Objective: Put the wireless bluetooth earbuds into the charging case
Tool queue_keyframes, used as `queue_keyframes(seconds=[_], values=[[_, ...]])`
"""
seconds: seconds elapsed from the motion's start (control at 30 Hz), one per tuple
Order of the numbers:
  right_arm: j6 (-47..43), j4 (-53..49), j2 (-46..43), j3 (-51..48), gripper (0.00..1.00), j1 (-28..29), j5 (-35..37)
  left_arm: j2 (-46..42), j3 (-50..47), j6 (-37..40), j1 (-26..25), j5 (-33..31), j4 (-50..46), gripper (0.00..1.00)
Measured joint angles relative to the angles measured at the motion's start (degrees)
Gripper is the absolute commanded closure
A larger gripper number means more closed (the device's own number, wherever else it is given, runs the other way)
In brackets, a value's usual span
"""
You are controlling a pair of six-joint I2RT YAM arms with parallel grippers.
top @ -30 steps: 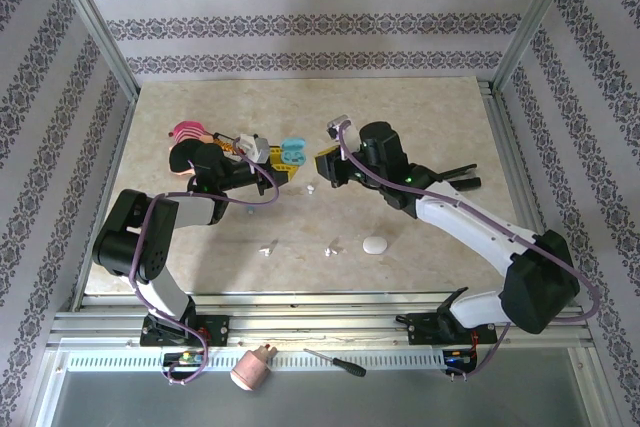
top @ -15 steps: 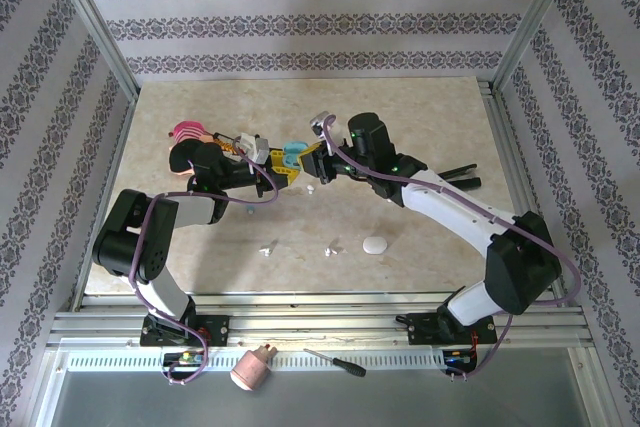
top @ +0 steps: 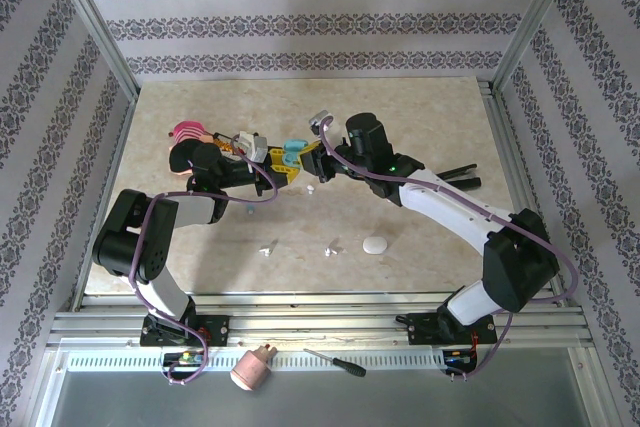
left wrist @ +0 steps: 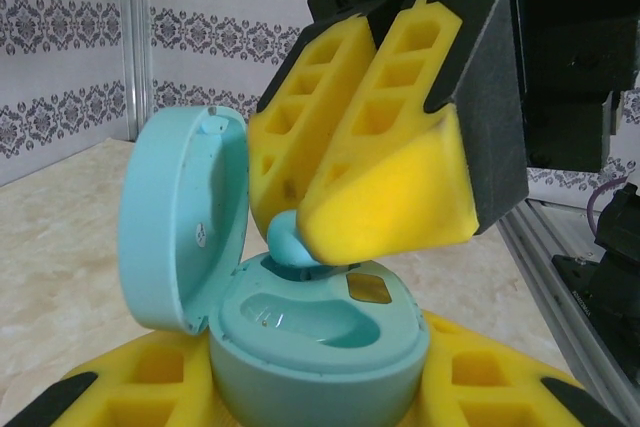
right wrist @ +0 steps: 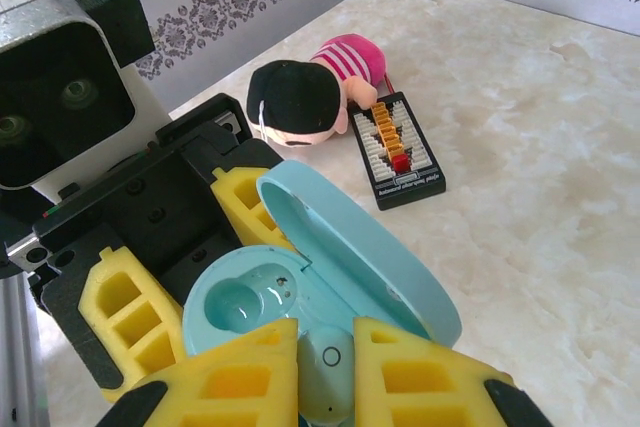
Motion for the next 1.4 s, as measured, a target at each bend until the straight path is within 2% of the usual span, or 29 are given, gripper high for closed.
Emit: queue_keyframes(seconds=[0.23,0.4,0.57,0.77,0.97,1.23,1.4], values=[[0.4,0.4,0.1,0.0,0.73,0.0,-0.9,0.0,0.0,-0.1,0.0,-0.3,0.2,0.74],[2.1,0.6,-0.4,-0.1,0.51,0.0,-1.9,0.0,0.0,0.3,0.0,-0.9,0.1,0.74],[3.4,1.8,-4.2,-1.4,0.41,-0.1,-1.4,0.0,0.0,1.6,0.2,-1.5,0.0,0.74],[4.4,5.2,-7.8,-5.4,0.38,-0.1,-0.2,1.0,0.0,1.6,3.6,-2.3,1.5,0.75],[4.7,5.6,-5.9,-8.3,0.38,1.5,2.9,2.2,0.0,0.7,9.0,-3.3,2.4,0.75],[3.9,5.9,5.9,-6.8,0.39,9.3,7.6,1.6,-0.1,2.3,16.1,-8.6,1.4,0.75],[6.4,6.9,15.8,-1.8,0.44,11.2,5.1,-0.3,-1.5,3.4,18.5,-11.8,0.7,0.75]])
